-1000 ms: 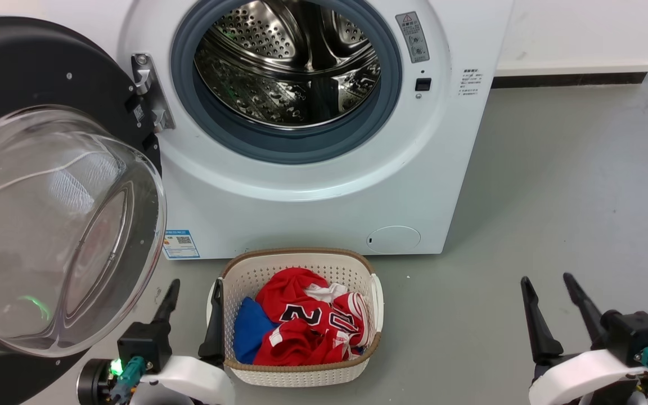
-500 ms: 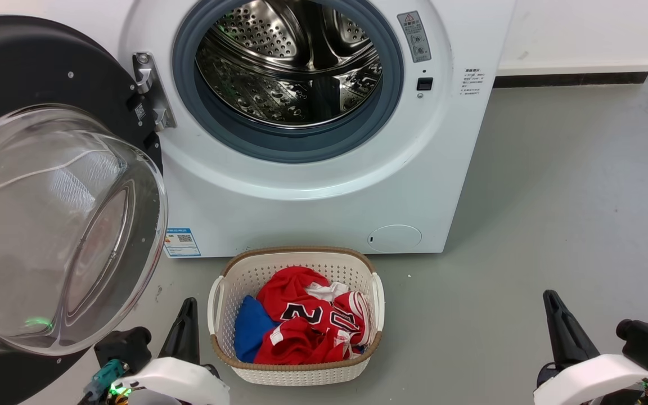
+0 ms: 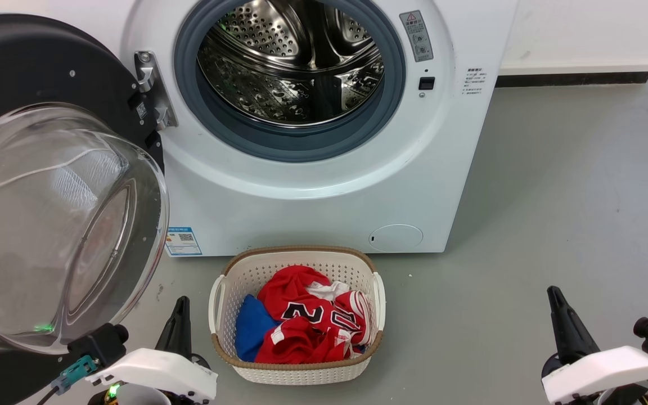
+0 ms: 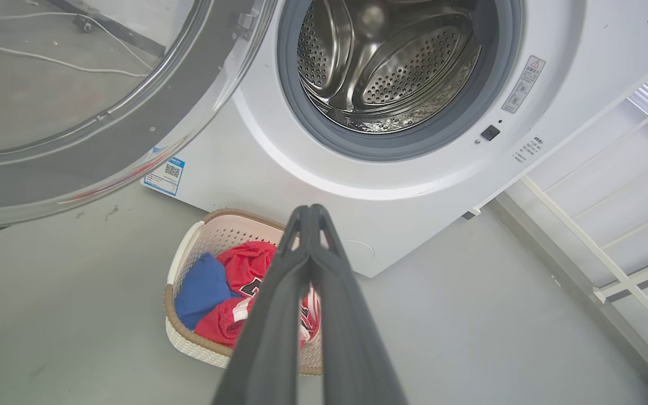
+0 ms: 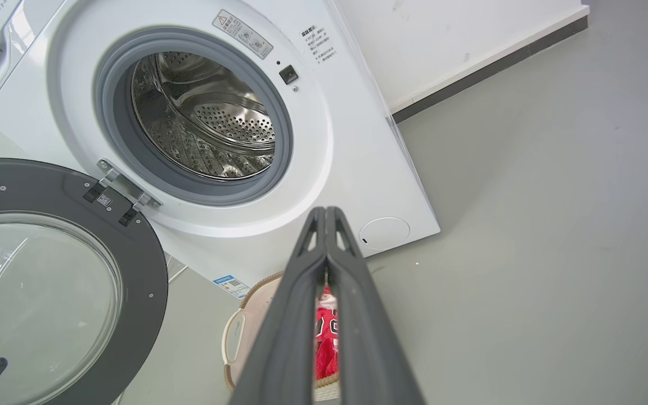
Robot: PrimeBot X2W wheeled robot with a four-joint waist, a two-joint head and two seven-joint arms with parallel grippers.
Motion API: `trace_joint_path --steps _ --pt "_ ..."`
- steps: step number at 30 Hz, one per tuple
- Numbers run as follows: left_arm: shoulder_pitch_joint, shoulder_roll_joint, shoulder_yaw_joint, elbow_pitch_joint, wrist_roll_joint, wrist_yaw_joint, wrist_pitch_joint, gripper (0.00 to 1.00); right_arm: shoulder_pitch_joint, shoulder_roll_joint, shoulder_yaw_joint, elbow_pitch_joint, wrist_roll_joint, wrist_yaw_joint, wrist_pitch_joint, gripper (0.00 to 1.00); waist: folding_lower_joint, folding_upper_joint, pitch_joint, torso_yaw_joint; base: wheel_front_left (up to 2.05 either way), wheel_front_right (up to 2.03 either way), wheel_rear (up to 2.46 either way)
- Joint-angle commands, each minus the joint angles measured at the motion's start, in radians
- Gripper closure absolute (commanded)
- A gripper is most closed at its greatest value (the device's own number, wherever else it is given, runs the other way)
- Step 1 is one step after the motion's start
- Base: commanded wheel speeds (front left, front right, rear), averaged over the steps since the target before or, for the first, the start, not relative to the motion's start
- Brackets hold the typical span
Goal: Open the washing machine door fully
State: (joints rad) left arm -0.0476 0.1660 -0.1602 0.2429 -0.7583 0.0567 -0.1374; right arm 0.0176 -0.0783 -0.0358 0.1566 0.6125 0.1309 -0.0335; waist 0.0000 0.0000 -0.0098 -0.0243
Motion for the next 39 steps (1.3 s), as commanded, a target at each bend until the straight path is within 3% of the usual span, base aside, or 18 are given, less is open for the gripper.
trace_joint_path --steps 1,39 --pt "-0.030 -0.002 0.013 -0.012 -0.027 -0.008 0.007 1.00 -0.035 0.001 -0.005 -0.010 0.035 0.000 0.004 1.00 0.0000 0.0000 0.000 0.000 0.00 0.00 0.00" --pt "-0.051 -0.060 0.148 -0.006 -0.449 -0.102 0.132 1.00 -0.087 0.015 -0.044 0.040 0.527 0.000 0.078 1.00 0.0000 0.0000 0.005 0.010 0.00 0.00 0.00"
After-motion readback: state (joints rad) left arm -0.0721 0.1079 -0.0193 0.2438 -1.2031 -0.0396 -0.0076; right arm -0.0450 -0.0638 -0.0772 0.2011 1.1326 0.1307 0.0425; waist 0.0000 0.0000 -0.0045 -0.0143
